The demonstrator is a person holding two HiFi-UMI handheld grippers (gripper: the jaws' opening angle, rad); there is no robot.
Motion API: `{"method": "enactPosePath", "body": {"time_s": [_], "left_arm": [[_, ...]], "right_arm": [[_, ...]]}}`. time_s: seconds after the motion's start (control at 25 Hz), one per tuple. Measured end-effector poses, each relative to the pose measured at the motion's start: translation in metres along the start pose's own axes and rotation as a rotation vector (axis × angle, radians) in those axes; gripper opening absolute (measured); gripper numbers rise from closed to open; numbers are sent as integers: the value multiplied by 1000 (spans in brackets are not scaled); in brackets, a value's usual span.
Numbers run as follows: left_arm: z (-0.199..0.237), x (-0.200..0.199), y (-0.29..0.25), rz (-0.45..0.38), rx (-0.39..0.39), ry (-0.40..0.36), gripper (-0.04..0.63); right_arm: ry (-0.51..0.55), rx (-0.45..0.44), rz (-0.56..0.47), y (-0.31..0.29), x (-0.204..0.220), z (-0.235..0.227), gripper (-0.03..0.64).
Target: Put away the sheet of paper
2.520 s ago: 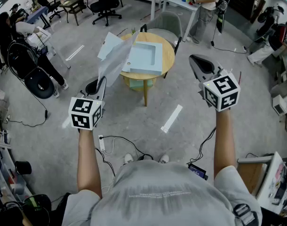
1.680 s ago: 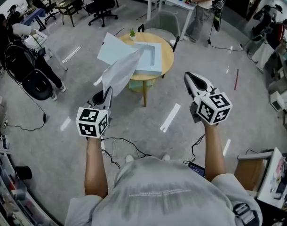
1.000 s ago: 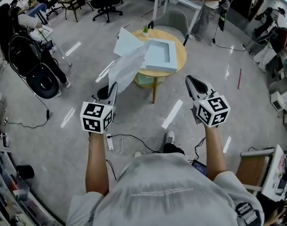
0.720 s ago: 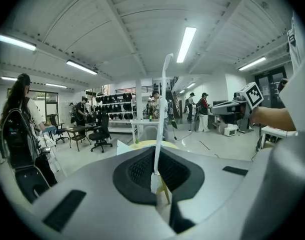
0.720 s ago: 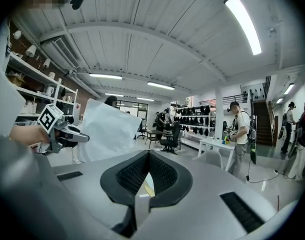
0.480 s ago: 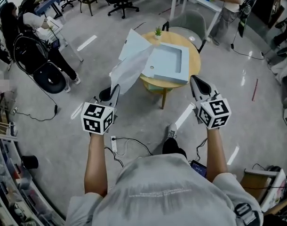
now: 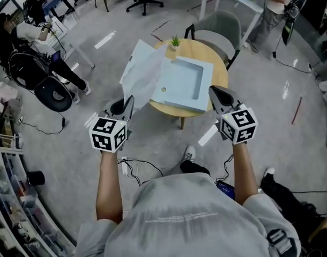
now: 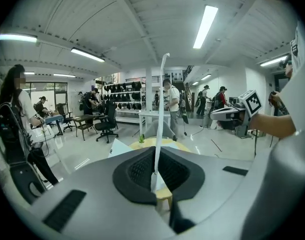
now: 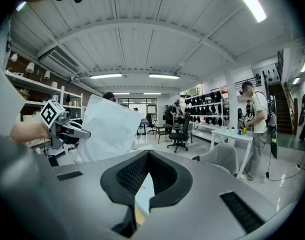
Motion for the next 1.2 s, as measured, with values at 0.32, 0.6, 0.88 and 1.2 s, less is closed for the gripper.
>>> {"method": "enactPosePath", "body": {"time_s": [0.32, 0.6, 0.88, 1.2], "left_arm": [[-6, -12, -61, 67, -42, 39, 18], [-22, -25, -109, 96, -77, 88, 18], [-10, 11, -148, 152, -48, 204, 18], [41, 59, -215, 278, -3, 185, 18]], "right_arm": [[-42, -56, 33, -25, 17, -62, 26], [-65, -111, 56, -37, 27, -112, 26], [-135, -84, 78, -58, 55, -133, 26], [-205, -17, 185, -93, 83, -127, 26]]}}
Point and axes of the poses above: the fingertips, and each gripper's own axes: y backward along the fingers, z to its left, x out of its underside, the point moved 1 cm from there along y, backward along the fingers, and after that the axes turned 6 degrees about -x, right-handed, at the moved point
